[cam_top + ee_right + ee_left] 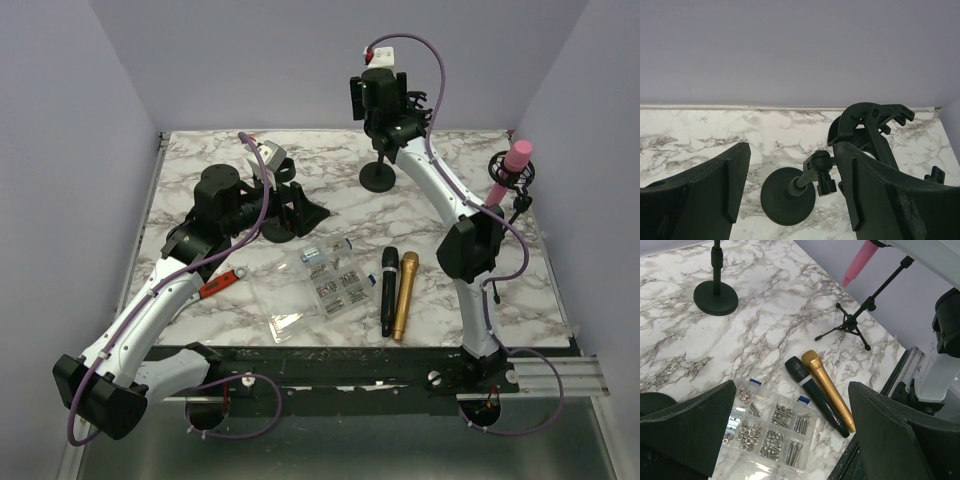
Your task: Remove the microphone from the stand
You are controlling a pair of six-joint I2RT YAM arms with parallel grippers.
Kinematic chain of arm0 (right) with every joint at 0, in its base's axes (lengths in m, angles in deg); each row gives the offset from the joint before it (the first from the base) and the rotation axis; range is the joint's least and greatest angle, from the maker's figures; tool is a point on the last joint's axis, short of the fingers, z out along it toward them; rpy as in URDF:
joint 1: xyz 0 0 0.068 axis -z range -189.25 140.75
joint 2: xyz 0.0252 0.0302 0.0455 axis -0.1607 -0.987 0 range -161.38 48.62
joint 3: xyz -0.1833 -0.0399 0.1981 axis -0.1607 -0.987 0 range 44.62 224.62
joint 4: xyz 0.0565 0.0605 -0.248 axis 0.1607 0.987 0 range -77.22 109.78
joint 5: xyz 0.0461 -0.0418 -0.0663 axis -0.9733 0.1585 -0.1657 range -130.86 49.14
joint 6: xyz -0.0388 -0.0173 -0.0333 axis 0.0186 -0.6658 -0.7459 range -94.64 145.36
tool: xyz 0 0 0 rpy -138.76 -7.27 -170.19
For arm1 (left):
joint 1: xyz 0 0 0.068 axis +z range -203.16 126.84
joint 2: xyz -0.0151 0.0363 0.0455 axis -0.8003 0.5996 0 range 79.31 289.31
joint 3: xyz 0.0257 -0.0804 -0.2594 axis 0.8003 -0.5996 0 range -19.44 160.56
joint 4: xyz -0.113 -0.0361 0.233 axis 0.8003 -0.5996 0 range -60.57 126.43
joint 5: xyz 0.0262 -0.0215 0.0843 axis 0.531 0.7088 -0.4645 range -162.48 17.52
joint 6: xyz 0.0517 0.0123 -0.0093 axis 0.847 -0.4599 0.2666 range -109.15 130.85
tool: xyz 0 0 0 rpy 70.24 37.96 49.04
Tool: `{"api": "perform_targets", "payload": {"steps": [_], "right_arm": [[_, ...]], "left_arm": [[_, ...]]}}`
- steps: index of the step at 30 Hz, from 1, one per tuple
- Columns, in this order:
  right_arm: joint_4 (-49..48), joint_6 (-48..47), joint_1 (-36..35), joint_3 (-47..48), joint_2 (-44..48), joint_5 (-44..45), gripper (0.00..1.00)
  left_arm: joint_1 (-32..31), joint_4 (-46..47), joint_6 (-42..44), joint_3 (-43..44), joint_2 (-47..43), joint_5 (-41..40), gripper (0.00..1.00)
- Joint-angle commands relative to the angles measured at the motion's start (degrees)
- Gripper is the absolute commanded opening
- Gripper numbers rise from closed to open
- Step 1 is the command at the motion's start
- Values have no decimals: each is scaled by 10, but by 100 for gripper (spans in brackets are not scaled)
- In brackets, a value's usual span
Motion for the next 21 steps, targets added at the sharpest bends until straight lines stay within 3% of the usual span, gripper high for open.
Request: {"api": "perform_targets", "payload": {"steps": [1,21], "right_arm": [[-13,22,7,-28,-9,-19,76],[2,138,10,-195,-11,-65,64]], "left_arm": [[-2,-1,8,6,4,-11,99],[-3,-1,8,7,4,-9,99]]}}
